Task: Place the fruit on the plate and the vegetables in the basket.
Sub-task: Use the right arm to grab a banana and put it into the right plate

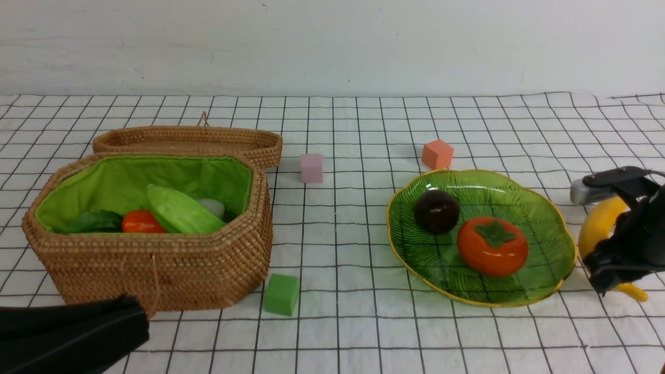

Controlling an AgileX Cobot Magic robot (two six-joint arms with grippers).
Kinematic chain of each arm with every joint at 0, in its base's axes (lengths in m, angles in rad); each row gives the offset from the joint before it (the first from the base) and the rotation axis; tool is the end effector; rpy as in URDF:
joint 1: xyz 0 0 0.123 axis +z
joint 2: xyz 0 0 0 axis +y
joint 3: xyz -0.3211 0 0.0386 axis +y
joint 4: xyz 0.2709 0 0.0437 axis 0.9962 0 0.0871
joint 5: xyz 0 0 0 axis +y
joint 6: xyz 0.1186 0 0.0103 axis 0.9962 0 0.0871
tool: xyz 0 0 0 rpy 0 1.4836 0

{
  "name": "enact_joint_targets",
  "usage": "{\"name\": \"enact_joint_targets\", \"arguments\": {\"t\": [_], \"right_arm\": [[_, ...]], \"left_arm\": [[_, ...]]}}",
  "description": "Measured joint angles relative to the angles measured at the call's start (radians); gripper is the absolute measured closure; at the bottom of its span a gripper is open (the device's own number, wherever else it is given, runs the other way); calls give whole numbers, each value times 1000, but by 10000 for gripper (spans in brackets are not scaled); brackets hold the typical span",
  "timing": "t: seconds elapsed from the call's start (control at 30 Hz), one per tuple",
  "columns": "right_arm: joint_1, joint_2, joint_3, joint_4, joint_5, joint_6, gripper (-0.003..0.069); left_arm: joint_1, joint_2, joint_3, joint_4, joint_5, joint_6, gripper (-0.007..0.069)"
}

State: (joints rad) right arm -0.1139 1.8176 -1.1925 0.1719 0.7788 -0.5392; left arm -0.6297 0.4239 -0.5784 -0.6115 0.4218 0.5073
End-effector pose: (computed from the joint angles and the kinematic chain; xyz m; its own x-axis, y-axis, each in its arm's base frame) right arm 0.3907 -0.0303 0.1877 -0.9109 -0.2998 -0.2834 -0.3131 0.9497 0.0016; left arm 0.0636 -0.0810 0.3623 -0.1359 0.0247 -0.9904 0.7543 0.6508 -0.0872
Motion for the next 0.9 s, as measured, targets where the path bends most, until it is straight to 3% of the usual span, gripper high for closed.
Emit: {"name": "enact_joint_targets", "arguments": {"t": [0.47,0.9], "right_arm": [[0,-386,0,15,53,24,356],[0,-409,2,111,82,21,356]], "left_arm": [[0,0,0,0,-3,34,634],[0,0,0,0,-4,36,634]]}}
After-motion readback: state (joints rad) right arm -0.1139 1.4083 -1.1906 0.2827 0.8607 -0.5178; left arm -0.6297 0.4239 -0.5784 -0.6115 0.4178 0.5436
